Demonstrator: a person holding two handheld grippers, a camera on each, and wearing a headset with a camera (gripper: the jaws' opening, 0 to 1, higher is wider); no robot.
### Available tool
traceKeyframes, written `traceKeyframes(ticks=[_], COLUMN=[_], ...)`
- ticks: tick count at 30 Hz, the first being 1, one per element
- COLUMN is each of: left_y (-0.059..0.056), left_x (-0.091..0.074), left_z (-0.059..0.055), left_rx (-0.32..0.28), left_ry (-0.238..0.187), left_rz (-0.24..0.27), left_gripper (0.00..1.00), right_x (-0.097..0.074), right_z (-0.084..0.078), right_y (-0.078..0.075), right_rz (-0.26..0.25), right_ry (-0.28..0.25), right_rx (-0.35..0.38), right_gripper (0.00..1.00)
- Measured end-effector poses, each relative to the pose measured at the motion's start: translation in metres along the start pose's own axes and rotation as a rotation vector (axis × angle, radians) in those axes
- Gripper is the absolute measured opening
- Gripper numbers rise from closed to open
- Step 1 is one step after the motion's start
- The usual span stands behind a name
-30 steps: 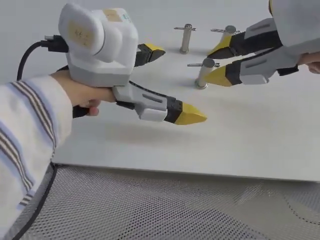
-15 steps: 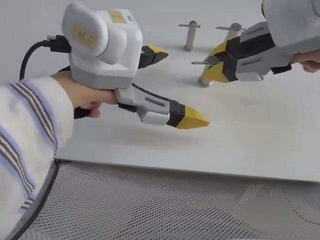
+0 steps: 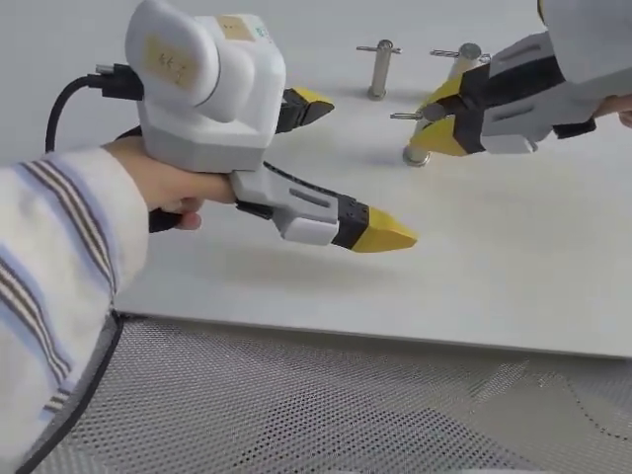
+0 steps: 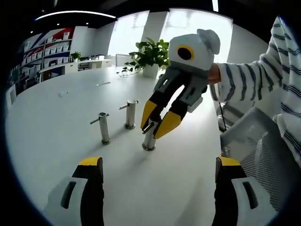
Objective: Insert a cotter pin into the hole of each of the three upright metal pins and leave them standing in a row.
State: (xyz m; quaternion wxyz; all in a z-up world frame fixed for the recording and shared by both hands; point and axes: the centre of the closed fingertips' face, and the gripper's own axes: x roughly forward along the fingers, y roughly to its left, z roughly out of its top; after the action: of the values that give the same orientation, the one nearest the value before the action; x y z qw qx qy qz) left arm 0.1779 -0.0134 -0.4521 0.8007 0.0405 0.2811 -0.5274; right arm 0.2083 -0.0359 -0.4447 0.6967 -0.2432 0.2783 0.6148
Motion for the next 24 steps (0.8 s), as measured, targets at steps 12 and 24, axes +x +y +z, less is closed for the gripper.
traceKeyframes(ticks=[12, 24], left_y=[0.001, 0.001], left_x=[0.002, 0.002], left_z=[-0.006, -0.01], left_rx=[-0.003, -0.015], left_ry=[0.026, 0.046], left_rz=[0.001, -0.005], left_gripper=[0.99, 0.99], right_x=[-0.059, -0.072], right_z=[-0.036, -0.066], right_y=[-0.047, -0.084], right_rz=[-0.11, -0.128], right_ry=[0.018, 0.018], right_rx=[-0.009, 0.05], right_gripper=[0.08, 0.08])
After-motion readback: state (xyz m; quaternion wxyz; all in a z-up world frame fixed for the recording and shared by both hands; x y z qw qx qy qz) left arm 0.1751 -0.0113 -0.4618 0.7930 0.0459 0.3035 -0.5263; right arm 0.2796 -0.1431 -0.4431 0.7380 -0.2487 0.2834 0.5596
